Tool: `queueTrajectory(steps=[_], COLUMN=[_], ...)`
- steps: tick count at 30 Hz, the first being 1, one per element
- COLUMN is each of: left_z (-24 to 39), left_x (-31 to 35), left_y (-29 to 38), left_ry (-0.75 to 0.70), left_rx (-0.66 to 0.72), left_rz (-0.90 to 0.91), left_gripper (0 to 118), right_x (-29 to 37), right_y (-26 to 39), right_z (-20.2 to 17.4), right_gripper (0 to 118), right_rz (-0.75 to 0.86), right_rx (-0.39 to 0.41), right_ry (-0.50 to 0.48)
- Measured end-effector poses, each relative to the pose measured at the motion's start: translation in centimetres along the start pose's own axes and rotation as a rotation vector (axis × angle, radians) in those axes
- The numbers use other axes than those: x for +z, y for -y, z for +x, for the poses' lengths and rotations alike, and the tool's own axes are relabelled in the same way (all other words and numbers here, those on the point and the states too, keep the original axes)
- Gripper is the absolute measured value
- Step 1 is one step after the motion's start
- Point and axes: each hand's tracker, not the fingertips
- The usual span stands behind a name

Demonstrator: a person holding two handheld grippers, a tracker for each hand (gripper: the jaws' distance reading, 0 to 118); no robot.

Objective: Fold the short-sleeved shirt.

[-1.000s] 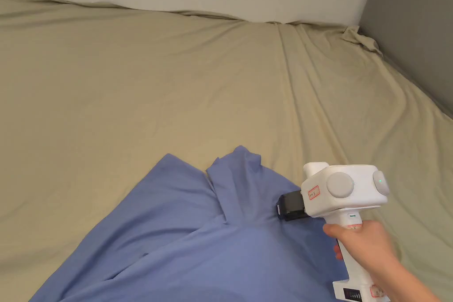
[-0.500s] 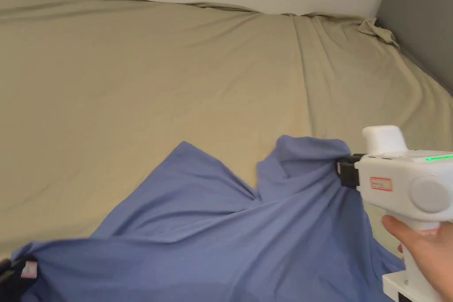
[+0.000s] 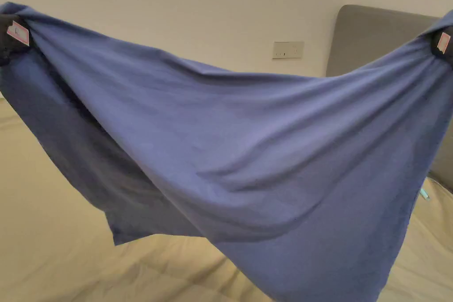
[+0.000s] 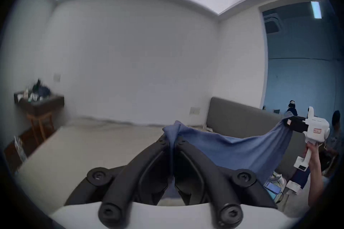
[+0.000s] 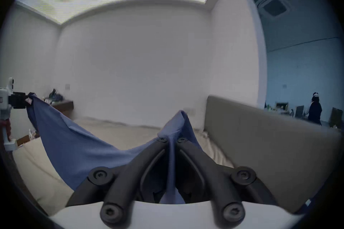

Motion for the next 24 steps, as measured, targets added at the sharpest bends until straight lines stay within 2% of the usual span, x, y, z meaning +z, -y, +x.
queueTrajectory(steps=[5, 6, 10, 17, 24], left_z=[0.5, 0.4, -1.1, -5.7, -8.7], left_x=[-0.7, -0.9, -3.5, -10.6, -18.1], left_y=[-7.0, -7.8, -10.5, -13.8, -15.1], left_ry=[-0.101, -0.101, -0.115, -0.239, -0.367], left_rx=[-0.132, -0.141, -0.125, -0.132, -0.209], left_rz=[0.049, 0.046, 0.025, -0.025, -0.014], left_gripper=[2, 2, 2, 2, 2], right_x=[-0.9, -1.9, -5.5, -15.7, -25.0], right_y=[-6.5, -6.8, -9.8, -14.1, -16.8], right_z=[0.4, 1.8, 1.3, -1.9, -4.0], right_gripper=[4, 4, 4, 4, 4], right_rz=[0.076, 0.080, 0.094, 0.087, 0.121], right_rx=[-0.011, -0.013, -0.048, -0.028, 0.003], right_ry=[-0.019, -0.023, -0.076, -0.128, -0.100])
